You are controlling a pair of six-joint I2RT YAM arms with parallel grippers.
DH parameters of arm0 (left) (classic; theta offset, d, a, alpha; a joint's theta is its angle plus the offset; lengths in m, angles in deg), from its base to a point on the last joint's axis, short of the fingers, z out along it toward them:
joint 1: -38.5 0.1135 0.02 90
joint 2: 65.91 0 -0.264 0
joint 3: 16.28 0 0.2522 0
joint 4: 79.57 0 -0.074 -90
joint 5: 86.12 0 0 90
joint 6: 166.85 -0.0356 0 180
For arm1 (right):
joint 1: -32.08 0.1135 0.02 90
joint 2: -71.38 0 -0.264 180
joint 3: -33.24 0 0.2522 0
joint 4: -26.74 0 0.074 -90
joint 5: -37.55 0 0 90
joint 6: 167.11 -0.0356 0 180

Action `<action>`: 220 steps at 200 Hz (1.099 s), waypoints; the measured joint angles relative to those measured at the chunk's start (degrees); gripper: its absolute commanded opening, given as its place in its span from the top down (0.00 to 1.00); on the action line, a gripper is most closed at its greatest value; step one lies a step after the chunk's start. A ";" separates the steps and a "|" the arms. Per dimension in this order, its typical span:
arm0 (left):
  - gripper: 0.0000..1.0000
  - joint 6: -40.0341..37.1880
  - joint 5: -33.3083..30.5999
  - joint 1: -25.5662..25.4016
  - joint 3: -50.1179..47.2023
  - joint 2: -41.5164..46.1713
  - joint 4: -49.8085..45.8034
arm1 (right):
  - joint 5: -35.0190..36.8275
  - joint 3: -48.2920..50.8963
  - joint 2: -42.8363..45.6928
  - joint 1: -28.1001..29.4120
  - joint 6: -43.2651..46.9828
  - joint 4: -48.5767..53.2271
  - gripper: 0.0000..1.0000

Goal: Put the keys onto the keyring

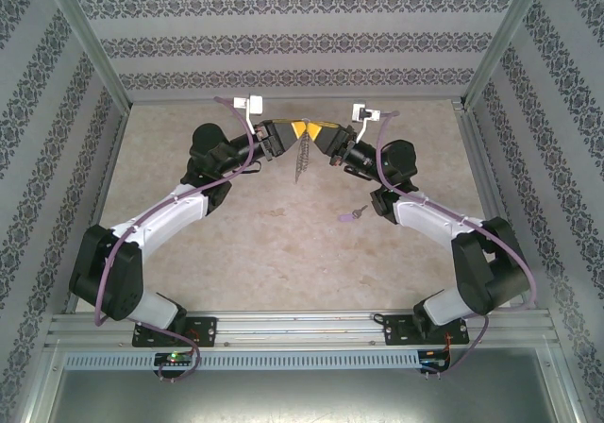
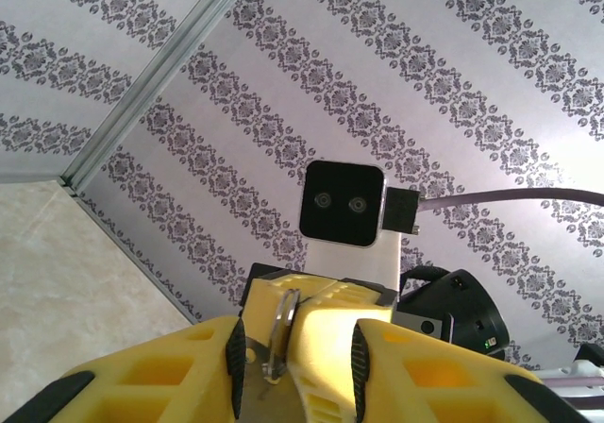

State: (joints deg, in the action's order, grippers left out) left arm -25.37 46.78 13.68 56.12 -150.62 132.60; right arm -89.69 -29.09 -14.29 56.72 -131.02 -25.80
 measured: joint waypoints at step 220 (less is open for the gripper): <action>1.00 -7.67 3.13 -0.37 3.48 -0.98 -7.48 | 0.66 5.53 3.89 -6.88 -1.70 -0.59 0.55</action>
State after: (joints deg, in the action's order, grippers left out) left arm -33.04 49.90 13.31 59.59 -151.60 125.13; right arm -89.03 -23.56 -10.40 49.84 -132.72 -26.39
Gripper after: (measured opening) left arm 0.049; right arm 0.452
